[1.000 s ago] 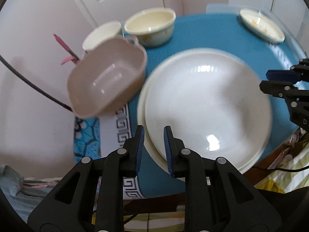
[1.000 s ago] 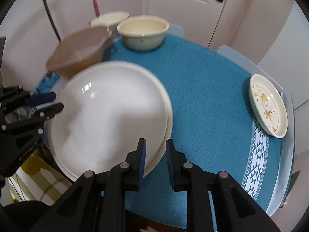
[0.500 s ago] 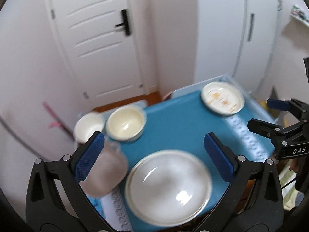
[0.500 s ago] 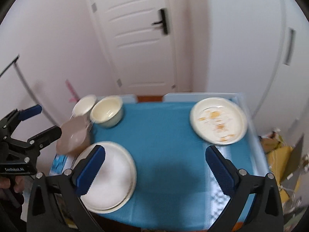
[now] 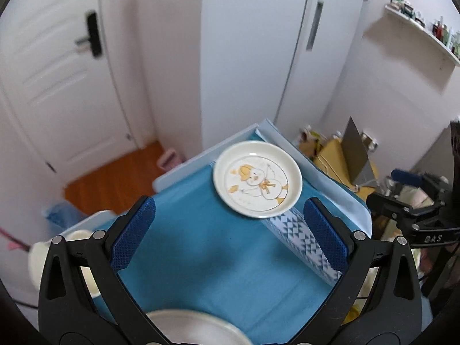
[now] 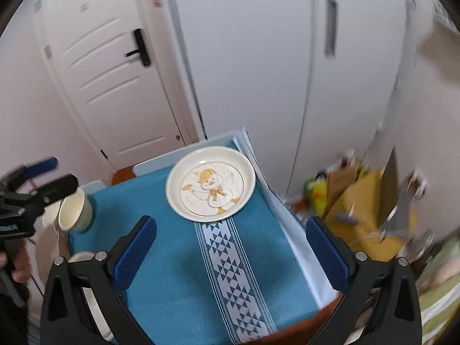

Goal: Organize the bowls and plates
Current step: 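Grasp the rim of the small duck-print plate with both grippers, then lift the duck-print plate with both grippers and carry it onto the white plate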

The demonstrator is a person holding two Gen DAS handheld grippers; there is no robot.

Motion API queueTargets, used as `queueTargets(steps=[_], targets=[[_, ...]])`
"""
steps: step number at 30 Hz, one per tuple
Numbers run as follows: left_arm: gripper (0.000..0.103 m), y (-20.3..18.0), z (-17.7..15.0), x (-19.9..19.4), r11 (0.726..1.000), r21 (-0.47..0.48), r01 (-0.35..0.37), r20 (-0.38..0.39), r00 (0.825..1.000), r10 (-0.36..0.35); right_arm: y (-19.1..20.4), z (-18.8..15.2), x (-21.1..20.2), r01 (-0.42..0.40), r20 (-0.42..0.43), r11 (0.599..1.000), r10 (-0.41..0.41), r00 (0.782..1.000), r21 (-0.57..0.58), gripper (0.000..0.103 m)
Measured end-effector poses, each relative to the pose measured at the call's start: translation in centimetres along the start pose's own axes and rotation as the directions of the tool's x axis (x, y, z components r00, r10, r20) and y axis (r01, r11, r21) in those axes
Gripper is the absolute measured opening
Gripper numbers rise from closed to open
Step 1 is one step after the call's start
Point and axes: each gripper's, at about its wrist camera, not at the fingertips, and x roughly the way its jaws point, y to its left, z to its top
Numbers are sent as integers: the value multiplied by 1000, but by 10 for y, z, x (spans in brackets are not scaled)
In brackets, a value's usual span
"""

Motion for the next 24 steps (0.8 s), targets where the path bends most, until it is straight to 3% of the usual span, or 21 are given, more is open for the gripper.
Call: queueTargets(steps=[2, 3, 4, 7, 11, 13, 18, 19, 24], targets=[[101, 5, 6, 32, 1000, -9, 12, -46, 999, -12, -15, 1, 20, -30, -16, 998, 31, 999, 55, 102], [95, 9, 11, 57, 1000, -13, 15, -85, 996, -16, -21, 2, 34, -42, -31, 996, 45, 998, 83, 99], [85, 15, 13, 71, 1000, -15, 19, -107, 994, -21, -26, 2, 45, -61, -41, 993, 66, 997, 105, 92], [70, 28, 17, 123, 999, -25, 34, -187, 982, -38, -30, 3, 83, -97, -89, 984, 111, 990, 150, 70], [51, 41, 15, 180, 995, -74, 66, -272, 959, -84, -33, 5, 130, -93, -147, 978, 122, 982, 186, 59], [46, 43, 12, 198, 994, -83, 77, -299, 949, -98, -35, 5, 148, -98, -166, 973, 134, 977, 207, 50], [30, 42, 10, 227, 992, -82, 93, -334, 935, -115, -36, 8, 176, -104, -186, 967, 149, 971, 235, 41], [26, 43, 10, 230, 992, -84, 95, -336, 935, -118, -36, 9, 180, -104, -188, 966, 151, 971, 238, 35], [19, 44, 13, 237, 989, -92, 116, -329, 934, -140, -36, 10, 191, -87, -192, 967, 135, 972, 238, 22]])
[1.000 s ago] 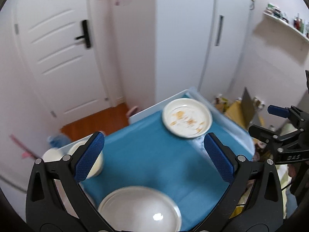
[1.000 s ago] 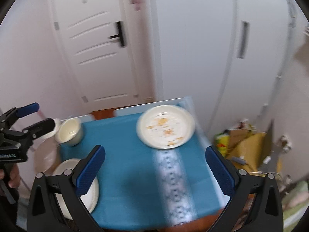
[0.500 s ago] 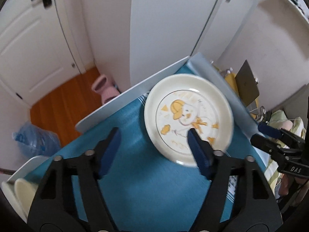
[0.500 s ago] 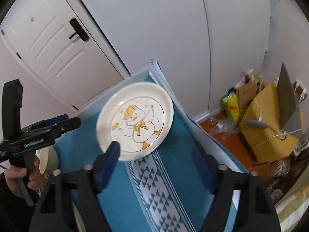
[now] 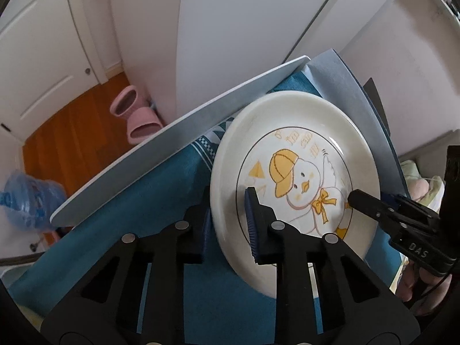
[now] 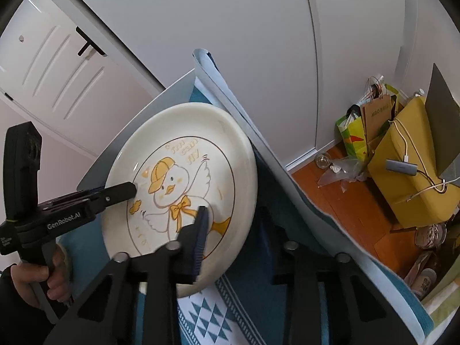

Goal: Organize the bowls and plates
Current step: 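Lift the duck-print plate with both grippers and carry it onto the white plate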

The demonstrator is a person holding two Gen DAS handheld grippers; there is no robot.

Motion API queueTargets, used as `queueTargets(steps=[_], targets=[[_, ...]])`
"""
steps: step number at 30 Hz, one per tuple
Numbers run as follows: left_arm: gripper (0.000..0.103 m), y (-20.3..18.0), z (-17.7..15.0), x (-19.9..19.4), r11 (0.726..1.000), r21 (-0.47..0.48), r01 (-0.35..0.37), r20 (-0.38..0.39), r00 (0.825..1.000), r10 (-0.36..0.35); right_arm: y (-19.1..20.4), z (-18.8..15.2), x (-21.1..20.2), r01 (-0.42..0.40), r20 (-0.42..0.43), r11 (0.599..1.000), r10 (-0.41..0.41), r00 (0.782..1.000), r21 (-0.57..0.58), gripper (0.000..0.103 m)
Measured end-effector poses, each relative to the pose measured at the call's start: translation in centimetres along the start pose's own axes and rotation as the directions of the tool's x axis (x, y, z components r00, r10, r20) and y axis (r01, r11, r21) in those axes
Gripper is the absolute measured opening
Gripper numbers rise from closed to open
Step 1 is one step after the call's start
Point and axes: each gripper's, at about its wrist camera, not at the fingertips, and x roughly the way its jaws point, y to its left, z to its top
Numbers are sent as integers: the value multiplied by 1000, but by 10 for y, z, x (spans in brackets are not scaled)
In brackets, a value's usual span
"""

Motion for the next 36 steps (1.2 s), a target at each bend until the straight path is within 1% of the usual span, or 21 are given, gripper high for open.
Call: queueTargets(steps=[1, 2, 11, 16, 19, 22, 27, 29, 31, 34, 36], targets=[[18, 0, 1, 0, 1000, -1, 1, 2, 1000, -1, 1, 1, 2, 6, -1, 1000, -6, 1000, -5, 18], [18, 0, 1, 0, 1000, -3, 2, 5, 1000, -2, 2, 2, 4, 12, -2, 1000, -12, 1000, -6, 18], [18, -6, 0, -8, 999, 10, -47, 20, 999, 47, 1, 3, 3, -7, -3, 1000, 7, 1000, -4, 17], [18, -14, -7, -35, 998, -4, -67, 54, 996, 67, 10, 5, -9, -17, 17, 999, 18, 1000, -49, 17], [18, -15, -13, -54, 998, -17, -67, 88, 994, 68, 17, 8, -21, -26, 39, 997, 29, 999, -75, 17], [18, -20, -23, -82, 997, -27, -75, 130, 988, 78, 25, 9, -38, -41, 67, 994, 48, 997, -100, 17], [18, -25, -48, -135, 995, -55, -87, 202, 975, 97, 48, 4, -76, -64, 108, 983, 83, 991, -171, 17], [18, -25, -65, -161, 993, -69, -92, 237, 966, 106, 59, -1, -91, -73, 116, 977, 98, 988, -201, 17], [18, -26, -82, -180, 992, -85, -93, 260, 959, 113, 69, -9, -105, -87, 120, 969, 117, 986, -231, 17], [18, -28, -112, -209, 987, -113, -112, 289, 947, 140, 85, -30, -125, -108, 116, 957, 143, 983, -271, 17], [18, -29, -133, -228, 983, -132, -128, 308, 937, 164, 95, -44, -133, -119, 96, 947, 154, 983, -299, 17]])
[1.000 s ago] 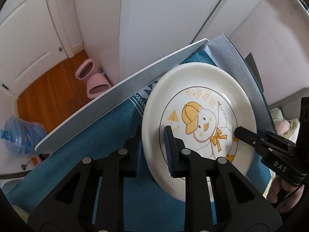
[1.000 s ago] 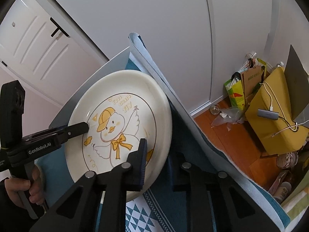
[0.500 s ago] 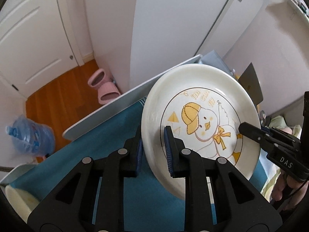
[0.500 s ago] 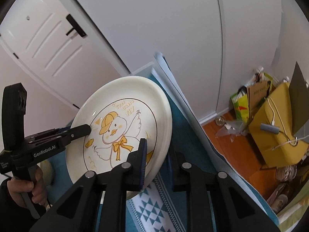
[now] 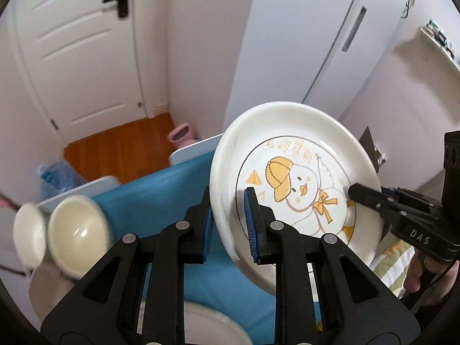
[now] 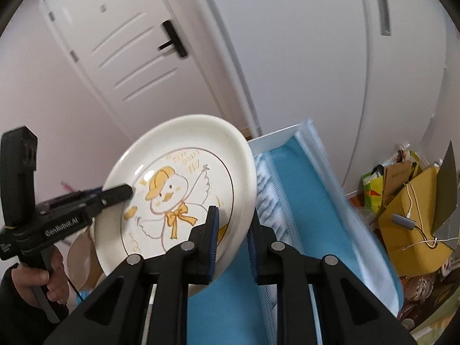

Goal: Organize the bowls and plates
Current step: 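Lift the duck-print plate with both grippers and carry it onto the white plate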

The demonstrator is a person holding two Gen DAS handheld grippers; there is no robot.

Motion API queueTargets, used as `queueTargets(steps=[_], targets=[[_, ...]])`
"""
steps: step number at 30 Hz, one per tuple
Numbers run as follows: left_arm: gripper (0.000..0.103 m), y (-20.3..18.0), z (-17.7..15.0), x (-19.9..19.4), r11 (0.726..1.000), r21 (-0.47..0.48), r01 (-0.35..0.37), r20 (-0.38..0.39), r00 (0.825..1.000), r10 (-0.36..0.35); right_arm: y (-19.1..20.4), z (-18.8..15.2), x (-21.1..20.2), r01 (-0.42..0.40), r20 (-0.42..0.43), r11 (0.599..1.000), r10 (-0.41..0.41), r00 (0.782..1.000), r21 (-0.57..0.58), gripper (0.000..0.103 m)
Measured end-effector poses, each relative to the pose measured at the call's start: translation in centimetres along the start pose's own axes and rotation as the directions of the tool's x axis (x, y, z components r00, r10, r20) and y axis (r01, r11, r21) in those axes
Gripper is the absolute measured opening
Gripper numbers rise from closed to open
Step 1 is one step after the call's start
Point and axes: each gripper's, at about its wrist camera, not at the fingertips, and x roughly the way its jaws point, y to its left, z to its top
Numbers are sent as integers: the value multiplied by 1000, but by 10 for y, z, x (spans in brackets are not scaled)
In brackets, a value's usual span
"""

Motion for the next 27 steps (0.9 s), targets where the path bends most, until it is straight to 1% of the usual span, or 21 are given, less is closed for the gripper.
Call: queueTargets(steps=[3, 5, 9, 12, 15, 18, 24, 27], targets=[[18, 11, -29, -32, 999, -26, -40, 13, 999, 40, 22, -19, -8, -33, -24, 999, 32, 999, -43, 17], [18, 17, -46, -44, 997, -49, -63, 12, 998, 64, 35, -31, -13, -61, -32, 996, 59, 998, -61, 17], [18, 34, -86, -74, 986, -123, -116, 3, 993, 117, 59, -50, -17, -123, -62, 986, 116, 991, -110, 17], [18, 42, -112, -82, 974, -172, -151, -6, 988, 152, 74, -61, -14, -163, -93, 974, 150, 984, -155, 17], [18, 45, -140, -84, 955, -237, -180, -29, 984, 178, 82, -72, -5, -204, -132, 959, 181, 975, -194, 17], [18, 54, -160, -75, 936, -295, -192, -40, 981, 189, 88, -87, 7, -236, -172, 943, 199, 965, -233, 17], [18, 66, -215, -65, 890, -397, -225, -73, 974, 214, 98, -117, 37, -282, -253, 915, 211, 944, -289, 17], [18, 74, -234, -57, 870, -437, -230, -87, 973, 213, 101, -128, 51, -299, -279, 900, 213, 936, -316, 17]])
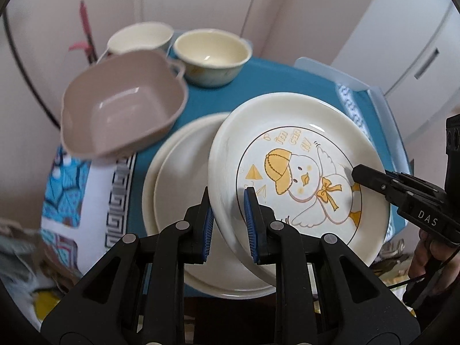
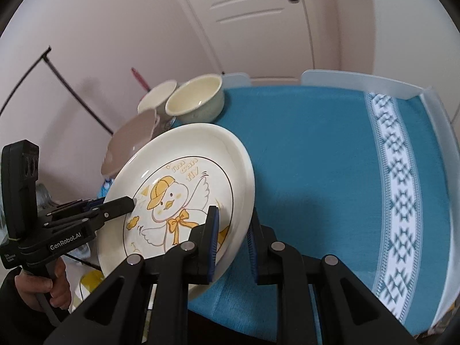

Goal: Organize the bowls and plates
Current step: 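Lift the duck-print plate with both grippers and carry it onto the white plate, then lower the duck-print plate onto the white plate and open both grippers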

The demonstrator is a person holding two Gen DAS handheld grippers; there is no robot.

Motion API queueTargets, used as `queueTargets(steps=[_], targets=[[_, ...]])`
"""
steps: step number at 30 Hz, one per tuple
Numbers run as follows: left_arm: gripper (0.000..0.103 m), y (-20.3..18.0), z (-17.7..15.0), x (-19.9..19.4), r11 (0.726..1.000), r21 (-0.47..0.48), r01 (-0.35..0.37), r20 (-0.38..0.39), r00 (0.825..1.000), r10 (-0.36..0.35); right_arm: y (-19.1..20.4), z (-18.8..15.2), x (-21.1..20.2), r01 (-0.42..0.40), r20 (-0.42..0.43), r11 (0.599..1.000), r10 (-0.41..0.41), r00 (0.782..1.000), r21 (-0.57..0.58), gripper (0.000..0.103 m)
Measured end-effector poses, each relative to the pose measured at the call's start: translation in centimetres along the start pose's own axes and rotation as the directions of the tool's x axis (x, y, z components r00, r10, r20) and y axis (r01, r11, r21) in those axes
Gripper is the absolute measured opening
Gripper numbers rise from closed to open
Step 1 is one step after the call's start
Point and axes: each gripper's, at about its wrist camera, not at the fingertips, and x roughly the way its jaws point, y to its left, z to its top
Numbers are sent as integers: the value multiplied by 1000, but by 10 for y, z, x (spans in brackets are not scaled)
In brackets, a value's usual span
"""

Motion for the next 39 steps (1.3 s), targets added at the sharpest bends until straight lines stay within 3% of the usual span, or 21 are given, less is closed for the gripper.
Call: queueTargets(steps=[11, 20, 23, 27, 39], targets=[[18, 16, -12, 29, 998, -63, -20, -30, 999, 18, 10, 0, 31, 7, -49, 997, -10, 999, -77, 17], [18, 6, -12, 32, 992, 14, -122, -13, 992, 122, 20, 2, 35, 51, -49, 988, -59, 997, -147, 17], [19, -1, -12, 31, 979, 65, -195, -1, 981, 195, 23, 1, 36, 63, -47, 983, -72, 996, -174, 17], [20, -13, -13, 33, 940, 149, -307, 27, 951, 307, 31, 0, 41, 89, -50, 970, -103, 993, -228, 17], [20, -26, -16, 35, 876, 232, -423, 58, 905, 422, 42, -3, 48, 143, -38, 936, -164, 986, -323, 17]])
